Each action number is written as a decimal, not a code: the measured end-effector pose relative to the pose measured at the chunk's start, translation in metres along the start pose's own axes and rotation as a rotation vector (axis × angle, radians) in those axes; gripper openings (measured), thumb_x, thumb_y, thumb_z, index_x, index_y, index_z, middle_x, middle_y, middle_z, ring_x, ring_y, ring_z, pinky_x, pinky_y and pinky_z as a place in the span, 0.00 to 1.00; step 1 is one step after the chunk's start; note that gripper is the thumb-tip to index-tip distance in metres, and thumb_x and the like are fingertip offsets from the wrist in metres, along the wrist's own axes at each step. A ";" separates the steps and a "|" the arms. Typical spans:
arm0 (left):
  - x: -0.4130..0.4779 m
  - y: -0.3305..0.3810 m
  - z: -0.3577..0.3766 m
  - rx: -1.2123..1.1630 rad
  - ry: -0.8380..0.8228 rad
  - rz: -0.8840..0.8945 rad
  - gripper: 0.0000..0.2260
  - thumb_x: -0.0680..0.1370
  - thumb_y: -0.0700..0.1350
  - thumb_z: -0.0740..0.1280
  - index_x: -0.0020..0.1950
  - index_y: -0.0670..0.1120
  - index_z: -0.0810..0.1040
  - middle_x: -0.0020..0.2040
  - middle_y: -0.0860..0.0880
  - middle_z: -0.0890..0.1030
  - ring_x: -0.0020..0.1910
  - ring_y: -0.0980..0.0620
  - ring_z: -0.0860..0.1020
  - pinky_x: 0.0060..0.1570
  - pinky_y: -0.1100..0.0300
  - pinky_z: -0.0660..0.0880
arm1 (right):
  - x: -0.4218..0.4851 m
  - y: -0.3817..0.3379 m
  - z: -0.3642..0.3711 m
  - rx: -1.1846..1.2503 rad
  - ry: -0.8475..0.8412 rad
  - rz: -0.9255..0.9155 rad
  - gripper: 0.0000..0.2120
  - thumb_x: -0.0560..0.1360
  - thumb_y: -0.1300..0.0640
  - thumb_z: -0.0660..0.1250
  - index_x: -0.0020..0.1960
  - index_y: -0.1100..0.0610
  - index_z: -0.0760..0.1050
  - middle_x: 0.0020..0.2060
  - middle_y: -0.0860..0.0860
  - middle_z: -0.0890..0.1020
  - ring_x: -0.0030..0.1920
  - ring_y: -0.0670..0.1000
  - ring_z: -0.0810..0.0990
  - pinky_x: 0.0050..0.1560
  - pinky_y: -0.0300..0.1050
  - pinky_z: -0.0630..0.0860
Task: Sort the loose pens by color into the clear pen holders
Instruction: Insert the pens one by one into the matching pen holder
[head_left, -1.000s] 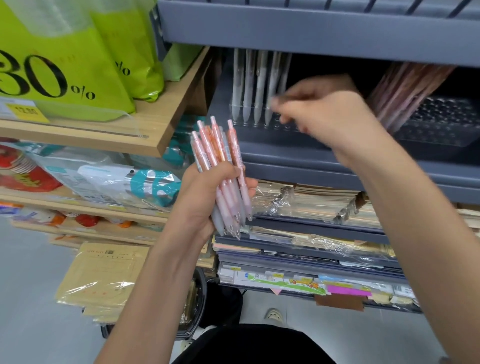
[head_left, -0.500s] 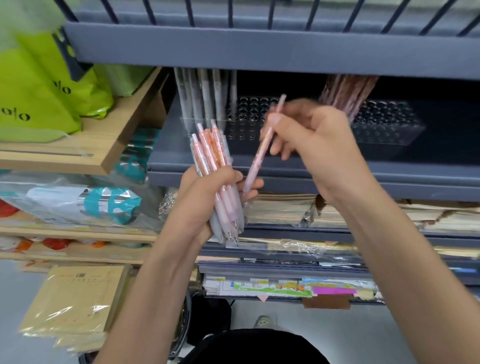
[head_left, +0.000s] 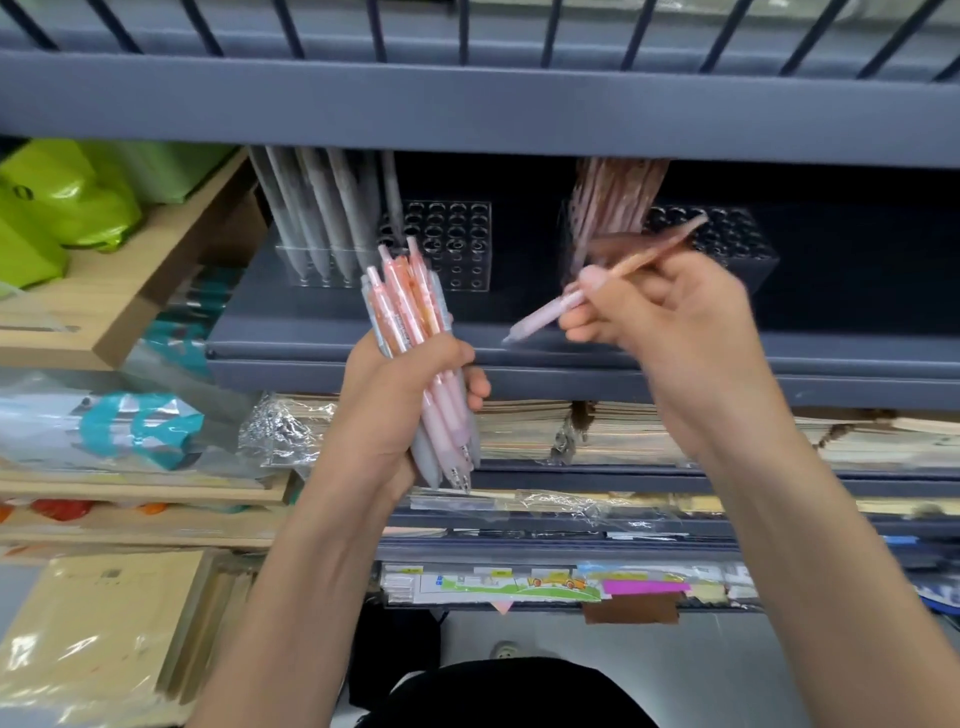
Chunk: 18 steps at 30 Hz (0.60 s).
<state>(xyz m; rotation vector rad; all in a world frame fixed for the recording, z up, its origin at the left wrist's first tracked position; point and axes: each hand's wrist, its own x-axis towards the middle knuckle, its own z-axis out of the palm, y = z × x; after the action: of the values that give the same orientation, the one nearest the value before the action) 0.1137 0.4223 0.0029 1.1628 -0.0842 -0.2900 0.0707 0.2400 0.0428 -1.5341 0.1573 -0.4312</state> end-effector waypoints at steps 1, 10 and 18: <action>0.001 0.000 0.002 -0.009 -0.006 0.002 0.09 0.68 0.36 0.69 0.46 0.42 0.73 0.28 0.48 0.76 0.26 0.49 0.76 0.27 0.60 0.74 | 0.004 -0.002 -0.011 0.000 0.035 -0.021 0.04 0.77 0.66 0.68 0.51 0.63 0.77 0.37 0.54 0.85 0.39 0.53 0.85 0.43 0.41 0.81; 0.010 -0.006 0.020 -0.044 -0.004 0.044 0.07 0.68 0.36 0.69 0.42 0.43 0.72 0.29 0.48 0.75 0.26 0.49 0.76 0.28 0.60 0.74 | 0.047 -0.009 -0.092 -0.024 0.319 -0.252 0.10 0.73 0.70 0.69 0.54 0.67 0.75 0.40 0.52 0.85 0.41 0.53 0.84 0.48 0.47 0.81; 0.013 -0.003 0.028 -0.069 0.003 0.038 0.12 0.70 0.38 0.70 0.48 0.41 0.69 0.31 0.47 0.76 0.27 0.49 0.75 0.28 0.61 0.74 | 0.102 0.007 -0.079 -0.268 0.300 -0.213 0.21 0.75 0.72 0.61 0.34 0.50 0.78 0.29 0.42 0.83 0.36 0.46 0.82 0.49 0.48 0.82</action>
<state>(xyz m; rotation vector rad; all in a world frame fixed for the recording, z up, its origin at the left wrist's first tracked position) 0.1194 0.3930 0.0106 1.0926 -0.0925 -0.2555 0.1366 0.1290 0.0497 -1.7496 0.2961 -0.8374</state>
